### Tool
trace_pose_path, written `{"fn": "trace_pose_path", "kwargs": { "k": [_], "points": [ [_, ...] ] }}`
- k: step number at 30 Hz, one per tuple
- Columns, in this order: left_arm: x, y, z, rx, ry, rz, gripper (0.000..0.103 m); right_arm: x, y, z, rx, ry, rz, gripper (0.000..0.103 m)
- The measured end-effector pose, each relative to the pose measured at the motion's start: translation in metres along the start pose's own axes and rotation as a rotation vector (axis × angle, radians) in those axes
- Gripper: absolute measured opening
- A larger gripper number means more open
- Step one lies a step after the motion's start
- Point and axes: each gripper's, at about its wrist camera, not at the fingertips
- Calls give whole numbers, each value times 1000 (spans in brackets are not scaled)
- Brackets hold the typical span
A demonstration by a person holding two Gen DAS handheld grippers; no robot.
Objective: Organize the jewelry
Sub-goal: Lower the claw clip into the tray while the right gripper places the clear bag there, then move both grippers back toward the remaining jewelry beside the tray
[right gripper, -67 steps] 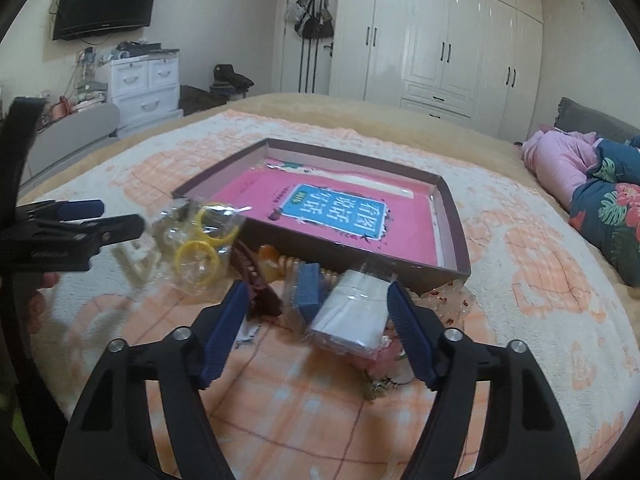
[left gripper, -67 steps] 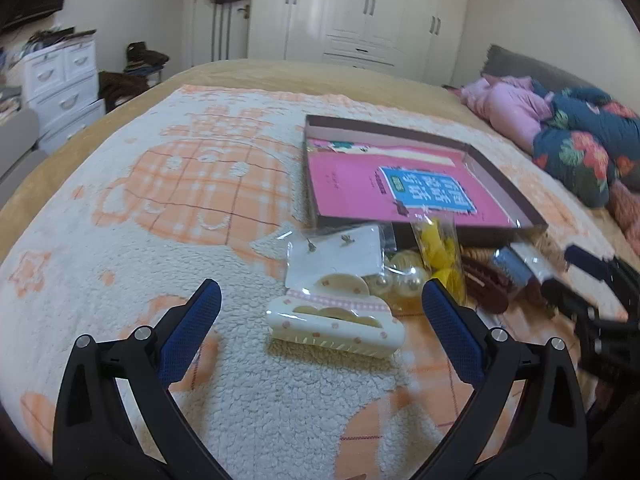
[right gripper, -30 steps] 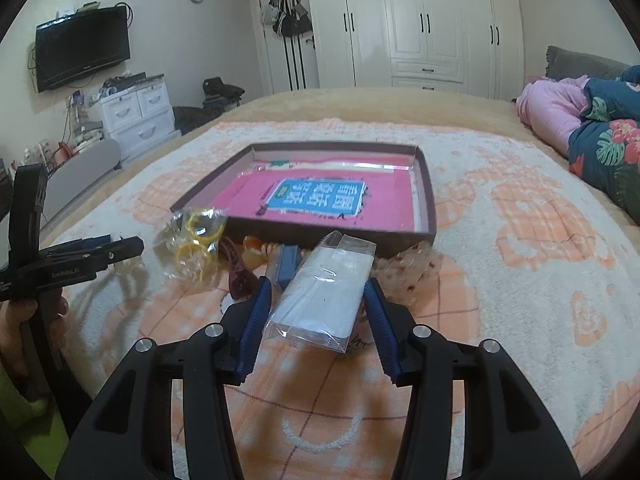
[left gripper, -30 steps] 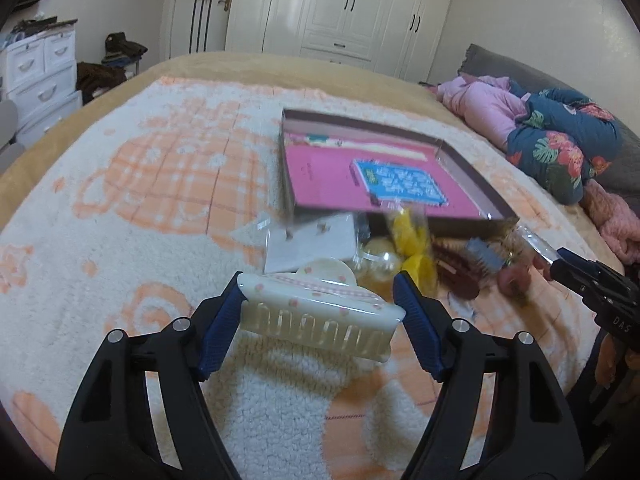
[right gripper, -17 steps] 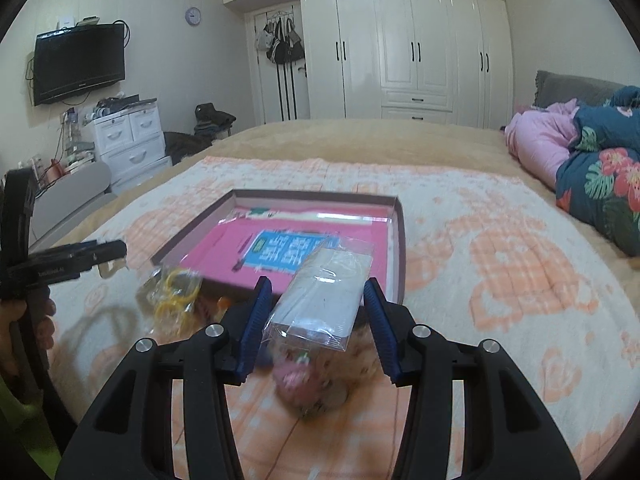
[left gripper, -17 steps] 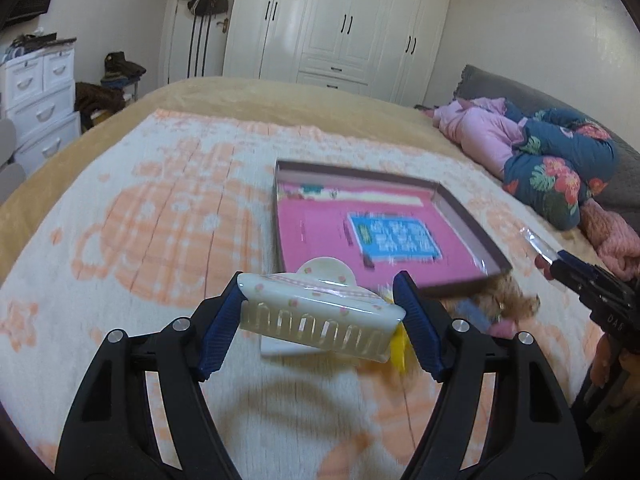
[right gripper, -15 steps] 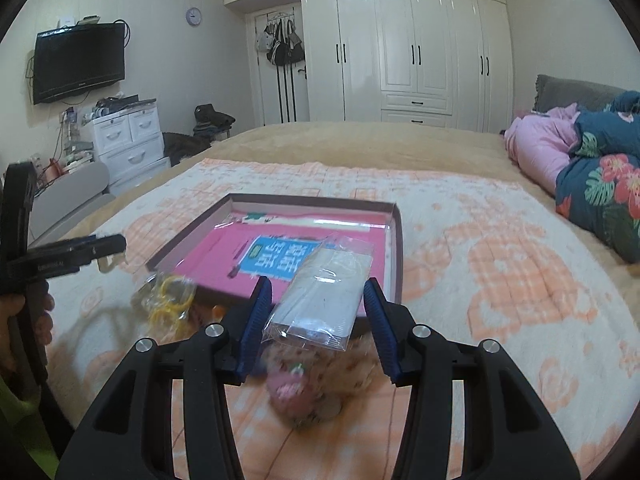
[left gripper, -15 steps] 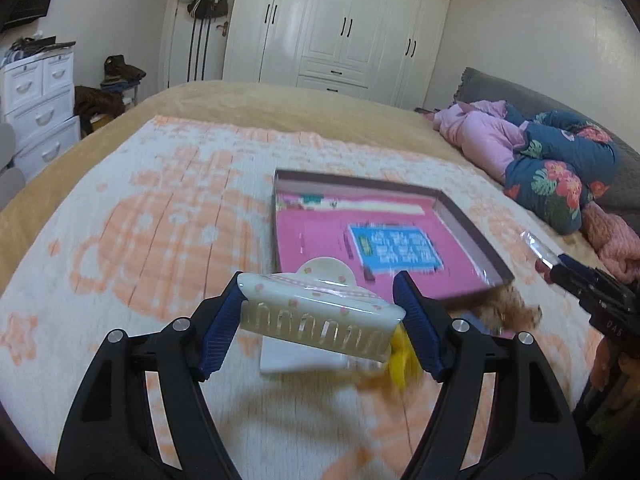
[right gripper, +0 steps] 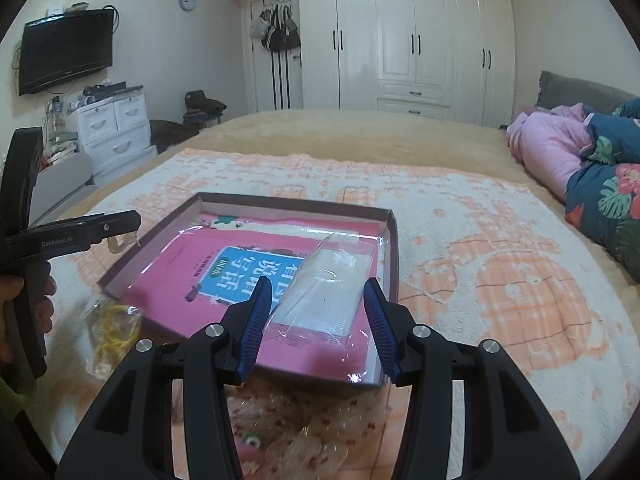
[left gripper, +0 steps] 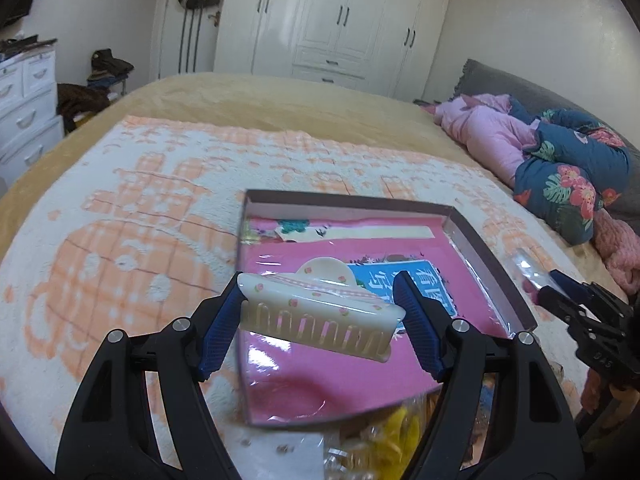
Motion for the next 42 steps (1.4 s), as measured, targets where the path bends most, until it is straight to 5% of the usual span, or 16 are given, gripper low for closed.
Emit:
{"fn": "trace_pose_path", "kwargs": {
  "k": [8,22,27,35,42],
  "points": [
    [1,-20,0,-27,6,7,65,4,-36,1,-94,-11,-1,46],
    [4,-18,4,-3,-3,-2,74,3,-49,2,-117,-23,12,48],
    [7,-4,4,26,-11,-2,78,4,-32,2,-54,-38,27,71],
    [15,37,6,141,-17,-1,91,2,24,11,118,-30,71,83],
    [26,70,16,220,-30,14,92,-5,61,17,210,-18,87,92]
  ]
}}
Point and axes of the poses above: each gripper's, at about its wrist camera, not at the fingertips, and y roughly against the way its jaws point, x to its right, z to its underside, and after that the axes turned 5 degrees about -x, right-handed
